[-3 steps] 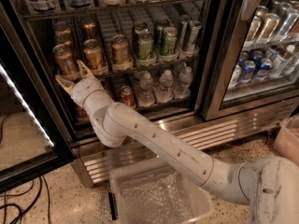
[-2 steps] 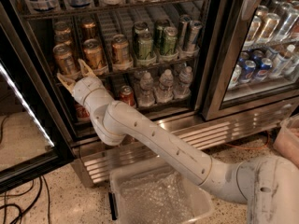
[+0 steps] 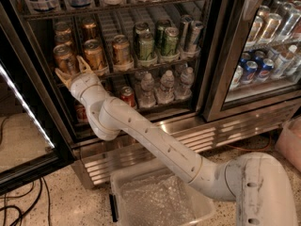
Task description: Pick orange can from middle shelf of fridge
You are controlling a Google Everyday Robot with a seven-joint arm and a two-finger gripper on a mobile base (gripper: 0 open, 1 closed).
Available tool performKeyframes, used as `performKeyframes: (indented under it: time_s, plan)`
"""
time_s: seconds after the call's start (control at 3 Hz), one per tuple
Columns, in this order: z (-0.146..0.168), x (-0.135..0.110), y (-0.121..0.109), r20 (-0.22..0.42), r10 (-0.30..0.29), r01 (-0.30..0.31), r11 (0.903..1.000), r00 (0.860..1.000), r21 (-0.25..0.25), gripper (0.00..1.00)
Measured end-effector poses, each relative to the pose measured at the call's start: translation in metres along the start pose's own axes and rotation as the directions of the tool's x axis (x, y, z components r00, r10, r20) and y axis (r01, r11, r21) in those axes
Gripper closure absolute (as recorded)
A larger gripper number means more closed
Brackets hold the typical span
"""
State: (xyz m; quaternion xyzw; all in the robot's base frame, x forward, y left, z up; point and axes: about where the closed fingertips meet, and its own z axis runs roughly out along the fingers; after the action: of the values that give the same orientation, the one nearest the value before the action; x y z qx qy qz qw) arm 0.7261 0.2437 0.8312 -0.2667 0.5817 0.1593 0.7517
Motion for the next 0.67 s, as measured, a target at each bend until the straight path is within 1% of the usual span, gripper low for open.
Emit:
performKeyframes:
  time_s: [0.67]
  plan:
    - [0.0122,0.0066,-0.0072,-0.016,0.001,-0.001,0.9999,1.0,0.012,0.38]
